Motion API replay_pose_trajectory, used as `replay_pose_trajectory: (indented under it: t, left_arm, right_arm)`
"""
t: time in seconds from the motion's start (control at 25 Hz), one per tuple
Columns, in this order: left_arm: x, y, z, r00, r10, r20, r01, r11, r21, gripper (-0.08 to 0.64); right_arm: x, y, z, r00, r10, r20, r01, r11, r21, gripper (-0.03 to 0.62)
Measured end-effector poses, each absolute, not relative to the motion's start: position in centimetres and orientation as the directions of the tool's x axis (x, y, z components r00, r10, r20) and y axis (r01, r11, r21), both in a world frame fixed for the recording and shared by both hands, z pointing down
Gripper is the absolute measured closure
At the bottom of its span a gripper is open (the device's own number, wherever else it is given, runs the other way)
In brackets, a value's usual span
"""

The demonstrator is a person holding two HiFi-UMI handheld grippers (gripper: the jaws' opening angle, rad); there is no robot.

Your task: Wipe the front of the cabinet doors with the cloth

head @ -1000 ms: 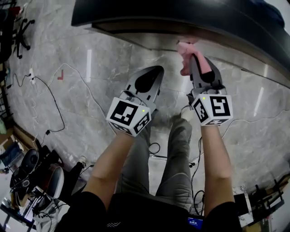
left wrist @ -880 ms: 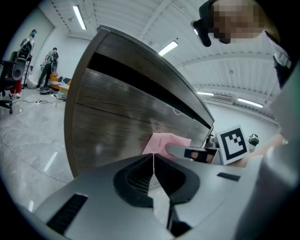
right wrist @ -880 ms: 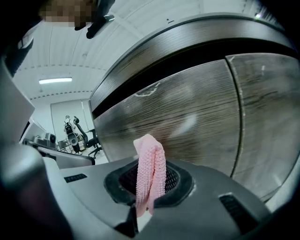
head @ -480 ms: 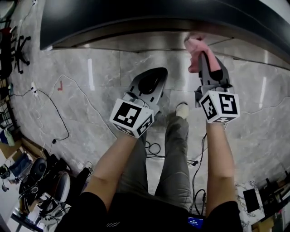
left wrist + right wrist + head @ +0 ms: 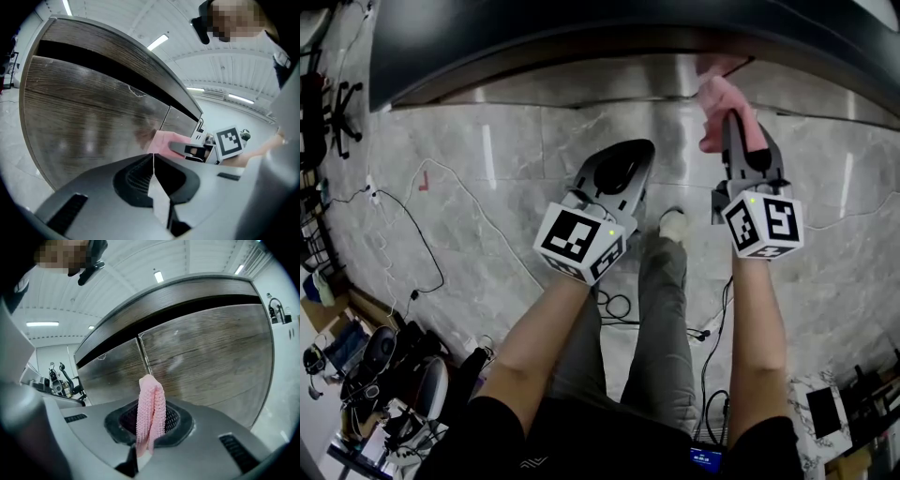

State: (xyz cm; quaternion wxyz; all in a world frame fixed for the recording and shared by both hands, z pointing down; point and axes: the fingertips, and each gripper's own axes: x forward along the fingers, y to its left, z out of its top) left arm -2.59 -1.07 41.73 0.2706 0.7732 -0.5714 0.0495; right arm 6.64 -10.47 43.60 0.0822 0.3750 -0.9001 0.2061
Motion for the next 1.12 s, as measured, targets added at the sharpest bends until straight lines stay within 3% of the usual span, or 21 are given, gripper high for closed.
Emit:
replay_pose_trajectory:
  t: [0.32, 1.12]
  left_arm:
    - [-5.1, -0.1, 42.4, 0.321, -0.864, 0.389, -0.913, -0.173, 0.369, 0.546]
    - [-24.6, 9.7, 46.2, 0.110, -0.892, 0.438, -0.926, 0.069, 0.371, 0.546]
  right_arm:
    - [2.0, -6.8, 44.5, -0.764, -0.561, 0.318, -0.644, 0.692, -0.326, 0.548]
    - [-20.1, 2.5, 48.5, -0.877, -0.316, 0.362, -0.441, 0.827, -0.349, 0.548]
